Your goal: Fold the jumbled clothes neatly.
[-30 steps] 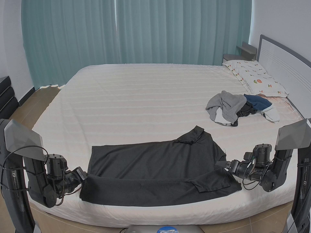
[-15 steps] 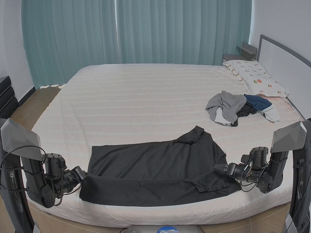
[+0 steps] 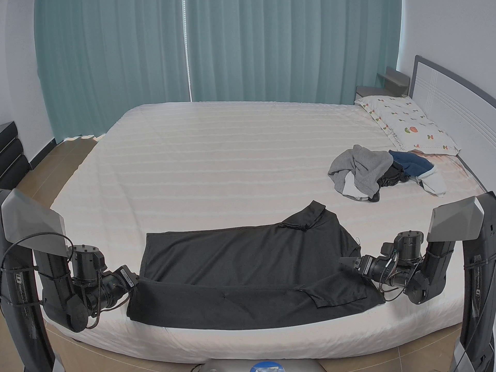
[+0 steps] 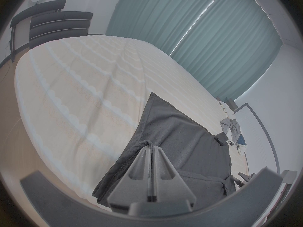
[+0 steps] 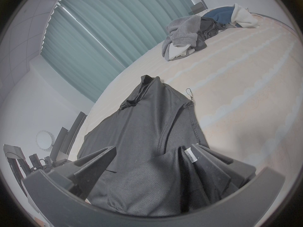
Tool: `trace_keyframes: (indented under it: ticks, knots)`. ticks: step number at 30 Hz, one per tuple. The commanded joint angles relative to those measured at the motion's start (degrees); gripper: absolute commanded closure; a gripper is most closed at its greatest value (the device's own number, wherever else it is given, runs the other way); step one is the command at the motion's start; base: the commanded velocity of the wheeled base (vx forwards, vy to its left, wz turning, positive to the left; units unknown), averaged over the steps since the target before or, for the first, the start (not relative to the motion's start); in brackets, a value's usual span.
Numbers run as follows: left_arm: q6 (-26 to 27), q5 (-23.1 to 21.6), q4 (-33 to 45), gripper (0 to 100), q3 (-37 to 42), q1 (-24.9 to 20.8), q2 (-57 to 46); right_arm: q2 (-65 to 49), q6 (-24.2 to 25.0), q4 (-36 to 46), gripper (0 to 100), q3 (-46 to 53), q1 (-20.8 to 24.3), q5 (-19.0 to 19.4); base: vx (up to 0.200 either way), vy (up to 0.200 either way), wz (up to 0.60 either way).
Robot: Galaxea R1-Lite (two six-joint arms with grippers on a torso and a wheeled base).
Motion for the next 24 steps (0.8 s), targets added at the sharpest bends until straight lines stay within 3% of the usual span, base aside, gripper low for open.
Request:
trace_keyframes:
  ticks: [1, 12, 13, 24]
  knots:
    - [-0.04, -0.02, -0.02, 100, -0.10, -0.07, 0.21, 0.66, 0.01, 1.17, 0, -0.77, 0.22, 0.04, 0.000, 0.000, 0.00]
    - [-0.04, -0.02, -0.02, 100, -0.01, -0.07, 0.13, 1.54, -0.34, 1.61, 0, -0.86, 0.57, 0.04, 0.000, 0.000, 0.00]
    - [-0.04, -0.02, -0.02, 100, -0.01, -0.07, 0.13, 1.54, -0.34, 1.61, 100, -0.86, 0.57, 0.04, 0.000, 0.000, 0.00]
    - [-0.04, -0.11, -0.02, 100, -0.01, -0.07, -0.05, -0.57, -0.87, 0.29, 100, 2.31, -0.83, 0.30, 0.000, 0.000, 0.00]
